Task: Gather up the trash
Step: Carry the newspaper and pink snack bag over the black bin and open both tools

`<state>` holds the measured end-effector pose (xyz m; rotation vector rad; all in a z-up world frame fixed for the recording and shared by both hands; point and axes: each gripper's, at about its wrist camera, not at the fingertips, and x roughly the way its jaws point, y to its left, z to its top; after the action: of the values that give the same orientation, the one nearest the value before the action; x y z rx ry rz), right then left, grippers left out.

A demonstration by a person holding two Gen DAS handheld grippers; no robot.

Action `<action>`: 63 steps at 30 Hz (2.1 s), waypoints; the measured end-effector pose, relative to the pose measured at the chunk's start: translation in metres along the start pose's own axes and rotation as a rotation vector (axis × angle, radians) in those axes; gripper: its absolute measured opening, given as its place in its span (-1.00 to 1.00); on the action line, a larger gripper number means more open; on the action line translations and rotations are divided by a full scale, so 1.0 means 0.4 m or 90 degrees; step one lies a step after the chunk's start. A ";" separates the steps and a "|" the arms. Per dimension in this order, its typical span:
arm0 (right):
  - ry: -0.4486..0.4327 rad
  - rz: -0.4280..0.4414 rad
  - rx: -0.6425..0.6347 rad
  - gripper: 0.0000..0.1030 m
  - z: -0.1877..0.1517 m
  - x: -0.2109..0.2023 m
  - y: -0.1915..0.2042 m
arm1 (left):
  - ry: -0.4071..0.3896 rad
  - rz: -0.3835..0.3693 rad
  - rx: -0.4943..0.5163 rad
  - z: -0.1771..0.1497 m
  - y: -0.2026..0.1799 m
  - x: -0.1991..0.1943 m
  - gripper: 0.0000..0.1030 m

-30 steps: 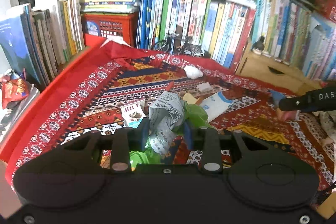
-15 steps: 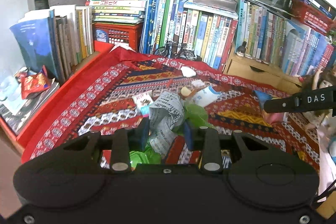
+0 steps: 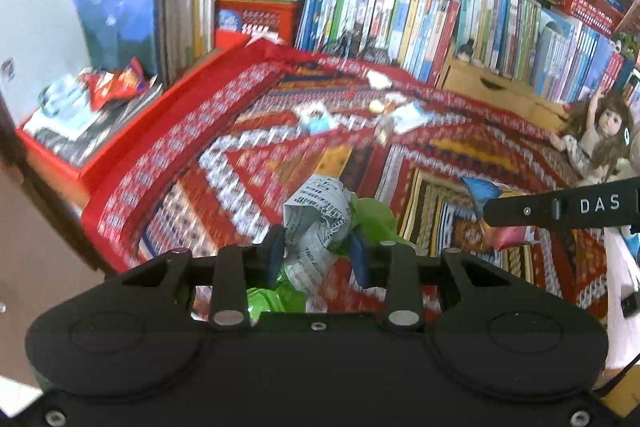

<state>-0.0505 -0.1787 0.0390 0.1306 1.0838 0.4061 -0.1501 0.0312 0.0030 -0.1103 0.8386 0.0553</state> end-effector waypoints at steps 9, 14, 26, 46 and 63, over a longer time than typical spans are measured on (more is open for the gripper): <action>0.065 0.024 -0.062 -0.17 -0.139 0.042 0.134 | 0.042 0.022 -0.046 -0.161 0.091 -0.046 -0.37; 0.103 0.040 -0.092 -0.17 -0.197 0.079 0.194 | 0.073 0.038 -0.071 -0.246 0.139 -0.051 -0.37; 0.188 0.064 -0.121 -0.17 -0.314 0.174 0.270 | 0.158 0.050 -0.111 -0.396 0.209 0.000 -0.37; 0.249 0.070 -0.066 -0.11 -0.346 0.292 0.251 | 0.256 0.016 -0.143 -0.494 0.255 0.132 -0.37; 0.249 0.065 -0.029 0.29 -0.368 0.313 0.251 | 0.264 0.015 -0.110 -0.494 0.272 0.142 0.15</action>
<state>-0.1554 -0.0521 -0.1040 0.0679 1.4553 0.5634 -0.2683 0.1160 -0.1784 -0.2801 1.2496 0.1304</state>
